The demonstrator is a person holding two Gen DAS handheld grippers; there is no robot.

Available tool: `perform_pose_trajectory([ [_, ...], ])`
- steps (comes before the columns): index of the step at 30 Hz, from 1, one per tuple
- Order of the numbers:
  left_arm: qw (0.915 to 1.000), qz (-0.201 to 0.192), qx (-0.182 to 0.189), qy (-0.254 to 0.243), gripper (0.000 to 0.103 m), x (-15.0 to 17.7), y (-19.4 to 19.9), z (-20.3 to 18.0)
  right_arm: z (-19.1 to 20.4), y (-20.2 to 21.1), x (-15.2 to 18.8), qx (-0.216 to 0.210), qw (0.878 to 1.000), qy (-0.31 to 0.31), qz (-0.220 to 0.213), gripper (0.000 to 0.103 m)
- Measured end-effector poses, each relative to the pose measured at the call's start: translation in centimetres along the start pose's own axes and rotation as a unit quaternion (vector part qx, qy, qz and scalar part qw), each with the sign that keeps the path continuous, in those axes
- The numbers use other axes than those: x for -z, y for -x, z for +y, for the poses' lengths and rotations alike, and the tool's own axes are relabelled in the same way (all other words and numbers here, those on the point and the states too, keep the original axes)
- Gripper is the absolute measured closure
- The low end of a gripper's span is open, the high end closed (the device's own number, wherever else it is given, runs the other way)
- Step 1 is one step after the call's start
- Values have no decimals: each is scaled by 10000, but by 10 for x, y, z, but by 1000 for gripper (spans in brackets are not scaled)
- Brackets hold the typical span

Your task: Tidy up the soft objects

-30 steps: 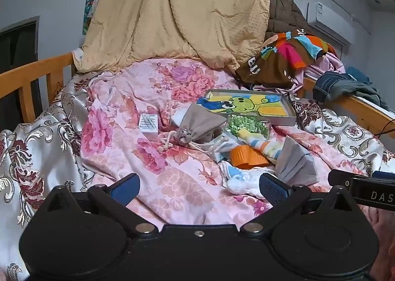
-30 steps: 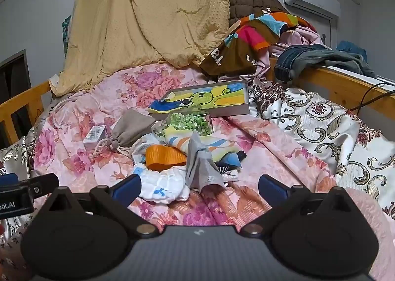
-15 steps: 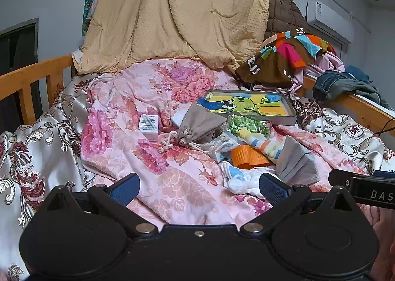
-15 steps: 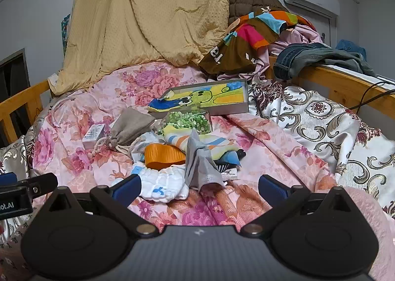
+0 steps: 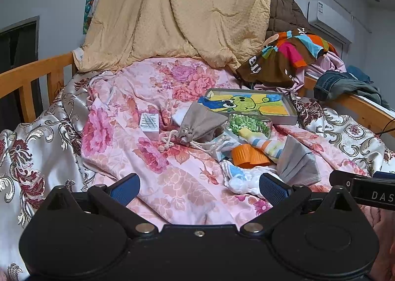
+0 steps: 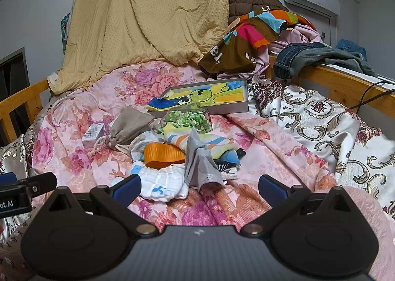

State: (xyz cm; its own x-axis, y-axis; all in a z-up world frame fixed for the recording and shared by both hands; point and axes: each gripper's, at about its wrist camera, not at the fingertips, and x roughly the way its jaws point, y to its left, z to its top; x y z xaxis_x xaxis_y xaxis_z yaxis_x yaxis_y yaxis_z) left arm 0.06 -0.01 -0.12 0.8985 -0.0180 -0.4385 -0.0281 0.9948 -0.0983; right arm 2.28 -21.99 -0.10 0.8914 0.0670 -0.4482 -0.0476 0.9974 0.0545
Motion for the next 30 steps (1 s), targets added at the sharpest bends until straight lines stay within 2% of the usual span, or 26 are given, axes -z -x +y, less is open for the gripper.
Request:
perform_pose_trajectory([
  [30, 10000, 3, 0, 22, 1, 2, -2, 3, 0, 0, 0, 7, 10000, 8, 18, 0],
])
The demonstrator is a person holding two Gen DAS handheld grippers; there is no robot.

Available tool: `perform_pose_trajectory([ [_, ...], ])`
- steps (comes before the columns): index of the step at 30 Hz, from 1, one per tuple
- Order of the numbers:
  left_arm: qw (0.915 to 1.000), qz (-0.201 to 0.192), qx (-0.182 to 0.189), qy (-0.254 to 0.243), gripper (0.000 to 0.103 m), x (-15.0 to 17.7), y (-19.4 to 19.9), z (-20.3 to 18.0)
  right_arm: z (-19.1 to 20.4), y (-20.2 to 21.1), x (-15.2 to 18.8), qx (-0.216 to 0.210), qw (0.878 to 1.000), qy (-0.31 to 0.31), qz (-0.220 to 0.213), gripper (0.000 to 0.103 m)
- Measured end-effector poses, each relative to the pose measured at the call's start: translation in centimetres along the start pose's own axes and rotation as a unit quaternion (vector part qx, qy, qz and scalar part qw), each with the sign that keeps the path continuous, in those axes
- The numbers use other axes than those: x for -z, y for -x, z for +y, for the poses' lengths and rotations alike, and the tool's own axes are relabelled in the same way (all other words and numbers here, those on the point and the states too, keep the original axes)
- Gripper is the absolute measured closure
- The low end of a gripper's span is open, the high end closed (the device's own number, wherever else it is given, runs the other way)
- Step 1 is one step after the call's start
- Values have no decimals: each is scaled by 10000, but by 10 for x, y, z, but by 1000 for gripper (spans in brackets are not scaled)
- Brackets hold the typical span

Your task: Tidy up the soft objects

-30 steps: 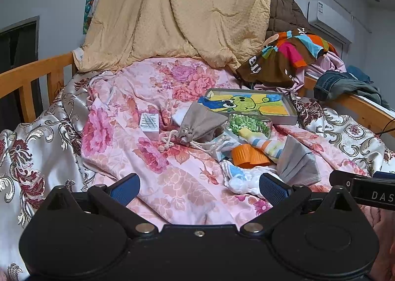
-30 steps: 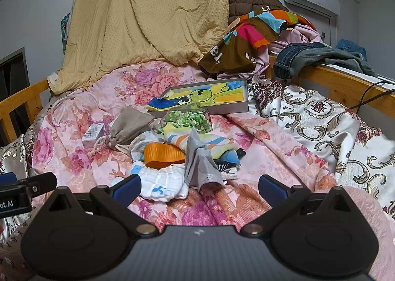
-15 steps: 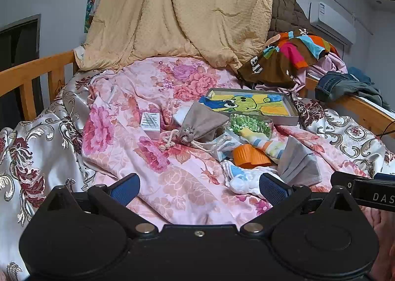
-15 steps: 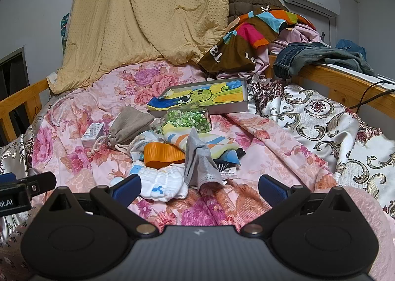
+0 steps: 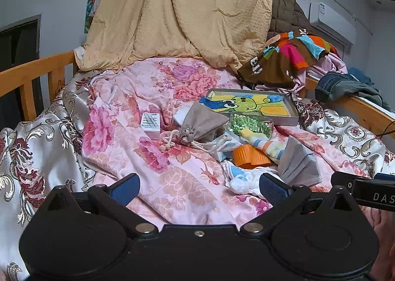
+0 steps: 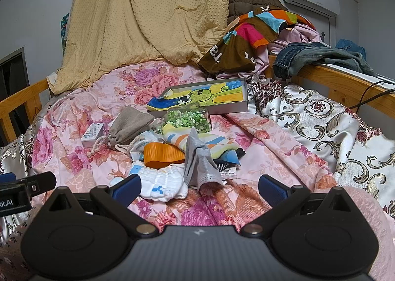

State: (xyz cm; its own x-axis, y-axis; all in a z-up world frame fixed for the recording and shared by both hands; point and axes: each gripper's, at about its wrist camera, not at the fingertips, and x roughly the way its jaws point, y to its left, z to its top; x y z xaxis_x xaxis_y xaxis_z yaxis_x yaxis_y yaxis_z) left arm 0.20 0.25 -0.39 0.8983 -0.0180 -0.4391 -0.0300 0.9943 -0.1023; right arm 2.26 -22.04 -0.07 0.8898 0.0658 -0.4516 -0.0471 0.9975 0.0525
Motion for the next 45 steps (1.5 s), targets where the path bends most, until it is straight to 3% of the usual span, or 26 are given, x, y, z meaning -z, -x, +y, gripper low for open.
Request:
perform_pose_trajectory([
  [33, 10000, 12, -57, 7, 1, 3, -2, -4, 1, 2, -2, -29, 10000, -32, 17, 0],
  [38, 9998, 114, 8, 169, 1, 0, -9, 0, -8, -11, -3, -218, 9990, -226, 332, 0],
  [45, 9963, 19, 77, -860, 1, 2, -38, -20, -16, -33, -14, -389, 9949, -472, 803, 0],
])
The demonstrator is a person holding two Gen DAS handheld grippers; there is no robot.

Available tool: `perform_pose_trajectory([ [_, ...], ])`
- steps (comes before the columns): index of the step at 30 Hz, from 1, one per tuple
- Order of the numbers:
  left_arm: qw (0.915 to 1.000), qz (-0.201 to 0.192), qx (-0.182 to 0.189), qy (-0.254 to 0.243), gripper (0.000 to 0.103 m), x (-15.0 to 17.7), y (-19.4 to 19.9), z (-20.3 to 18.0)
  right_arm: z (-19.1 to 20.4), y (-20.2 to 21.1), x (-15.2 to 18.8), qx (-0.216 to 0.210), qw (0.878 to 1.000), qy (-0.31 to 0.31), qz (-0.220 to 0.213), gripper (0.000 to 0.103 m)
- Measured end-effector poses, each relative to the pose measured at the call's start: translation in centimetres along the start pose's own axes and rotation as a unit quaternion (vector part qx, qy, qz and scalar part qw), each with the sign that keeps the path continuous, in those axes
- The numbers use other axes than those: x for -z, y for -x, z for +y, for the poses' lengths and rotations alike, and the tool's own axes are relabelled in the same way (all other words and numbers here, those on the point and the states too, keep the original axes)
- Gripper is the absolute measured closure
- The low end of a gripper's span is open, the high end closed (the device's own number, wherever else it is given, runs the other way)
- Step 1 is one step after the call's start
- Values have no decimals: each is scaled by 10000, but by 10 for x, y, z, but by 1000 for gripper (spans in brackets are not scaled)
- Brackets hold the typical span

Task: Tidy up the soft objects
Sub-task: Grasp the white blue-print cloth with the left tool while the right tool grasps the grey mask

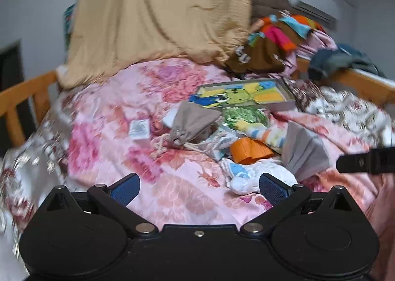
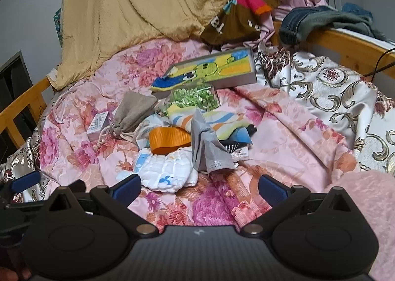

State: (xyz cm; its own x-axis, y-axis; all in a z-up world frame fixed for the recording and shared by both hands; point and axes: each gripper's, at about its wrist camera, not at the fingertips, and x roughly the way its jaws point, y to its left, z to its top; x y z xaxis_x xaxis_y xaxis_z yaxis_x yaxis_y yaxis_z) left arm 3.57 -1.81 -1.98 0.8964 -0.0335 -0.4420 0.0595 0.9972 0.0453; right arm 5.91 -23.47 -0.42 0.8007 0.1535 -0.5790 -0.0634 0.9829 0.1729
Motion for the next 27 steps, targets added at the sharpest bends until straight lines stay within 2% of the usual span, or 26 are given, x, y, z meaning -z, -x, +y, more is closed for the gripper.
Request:
perform_pose_trajectory([
  [6, 9992, 135, 240, -302, 1, -2, -28, -4, -5, -21, -12, 39, 9999, -23, 154, 0],
  [13, 9962, 393, 776, -6, 1, -11, -66, -1, -13, -54, -27, -21, 9992, -9, 408, 0],
  [16, 9907, 569, 1219, 222, 1, -16, -86, -3, -17, -67, -34, -152, 9983, -88, 559, 0],
  [19, 9865, 717, 1448, 281, 1, -17, -102, -7, -21, -77, -40, -216, 9978, -151, 607, 0],
  [27, 9771, 955, 1857, -404, 1, -15, -130, -22, -26, -97, -46, -347, 9967, -251, 692, 3],
])
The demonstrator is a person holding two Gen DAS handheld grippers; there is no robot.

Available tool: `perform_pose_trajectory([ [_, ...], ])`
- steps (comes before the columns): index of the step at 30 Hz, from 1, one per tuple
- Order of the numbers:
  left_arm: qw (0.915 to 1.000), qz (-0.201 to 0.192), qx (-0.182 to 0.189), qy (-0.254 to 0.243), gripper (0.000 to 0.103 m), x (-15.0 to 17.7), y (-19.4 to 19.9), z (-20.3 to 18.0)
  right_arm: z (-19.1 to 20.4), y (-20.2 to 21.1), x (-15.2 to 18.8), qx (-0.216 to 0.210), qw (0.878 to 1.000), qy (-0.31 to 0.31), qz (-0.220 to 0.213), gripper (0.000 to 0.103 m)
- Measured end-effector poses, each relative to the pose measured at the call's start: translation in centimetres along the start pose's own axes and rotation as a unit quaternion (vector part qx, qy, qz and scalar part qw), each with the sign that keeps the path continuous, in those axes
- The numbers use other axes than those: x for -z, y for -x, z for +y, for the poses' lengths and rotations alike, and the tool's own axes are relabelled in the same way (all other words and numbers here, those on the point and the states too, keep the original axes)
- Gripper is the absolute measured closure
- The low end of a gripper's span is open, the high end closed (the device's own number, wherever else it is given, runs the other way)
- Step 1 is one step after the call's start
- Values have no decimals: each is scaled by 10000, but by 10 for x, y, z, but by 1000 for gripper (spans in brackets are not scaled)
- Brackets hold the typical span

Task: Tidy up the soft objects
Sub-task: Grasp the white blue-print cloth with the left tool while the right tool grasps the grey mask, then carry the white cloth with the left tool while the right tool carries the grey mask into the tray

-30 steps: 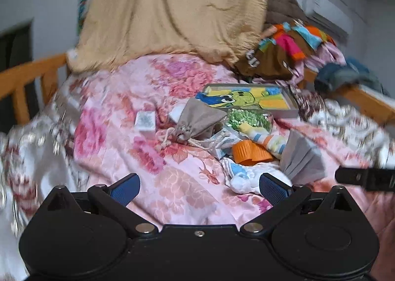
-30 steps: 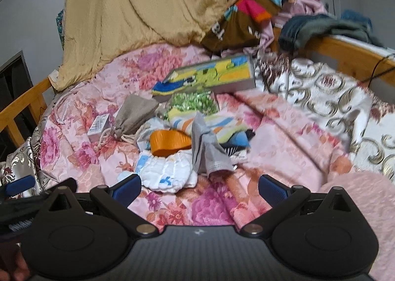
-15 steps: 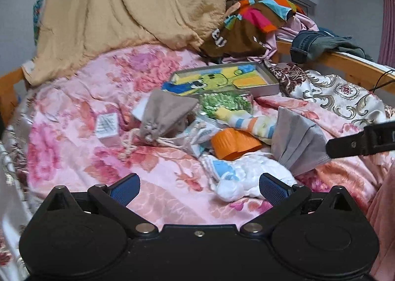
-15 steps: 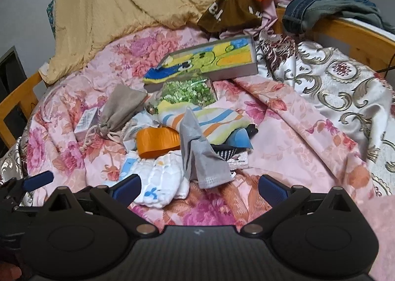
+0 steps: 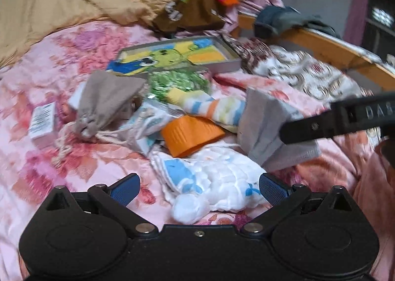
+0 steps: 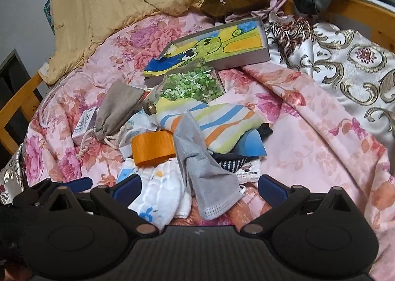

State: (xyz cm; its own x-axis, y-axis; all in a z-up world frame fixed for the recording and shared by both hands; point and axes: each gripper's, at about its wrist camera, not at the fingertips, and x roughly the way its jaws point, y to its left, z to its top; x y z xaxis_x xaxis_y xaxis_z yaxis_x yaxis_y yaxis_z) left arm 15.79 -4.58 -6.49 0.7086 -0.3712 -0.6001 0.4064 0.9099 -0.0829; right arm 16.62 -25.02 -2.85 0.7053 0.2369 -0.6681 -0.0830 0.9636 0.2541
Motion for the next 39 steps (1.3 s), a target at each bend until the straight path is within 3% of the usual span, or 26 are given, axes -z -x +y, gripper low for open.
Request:
perform_pose_trajectory([
  [7, 9989, 225, 170, -377, 1, -3, -19, -5, -2, -11, 0, -137, 9998, -105, 20, 12],
  [13, 9985, 410, 321, -145, 2, -5, -34, 1, 1, -17, -1, -205, 9998, -53, -41, 17],
  [18, 9971, 486, 520, 260, 14, -7, -40, 7, 2, -22, -1, -271, 9996, -56, -55, 25],
  [24, 9958, 563, 488, 530, 28, -11, -43, 7, 2, -25, -1, -298, 9995, -36, -40, 46],
  [32, 9943, 601, 505, 721, 57, -6, -39, 3, 3, -25, 1, -290, 9996, 36, -4, 73],
  [39, 9922, 632, 404, 994, 70, -4, -33, 5, 7, -17, 3, -426, 9988, 163, -186, 84],
])
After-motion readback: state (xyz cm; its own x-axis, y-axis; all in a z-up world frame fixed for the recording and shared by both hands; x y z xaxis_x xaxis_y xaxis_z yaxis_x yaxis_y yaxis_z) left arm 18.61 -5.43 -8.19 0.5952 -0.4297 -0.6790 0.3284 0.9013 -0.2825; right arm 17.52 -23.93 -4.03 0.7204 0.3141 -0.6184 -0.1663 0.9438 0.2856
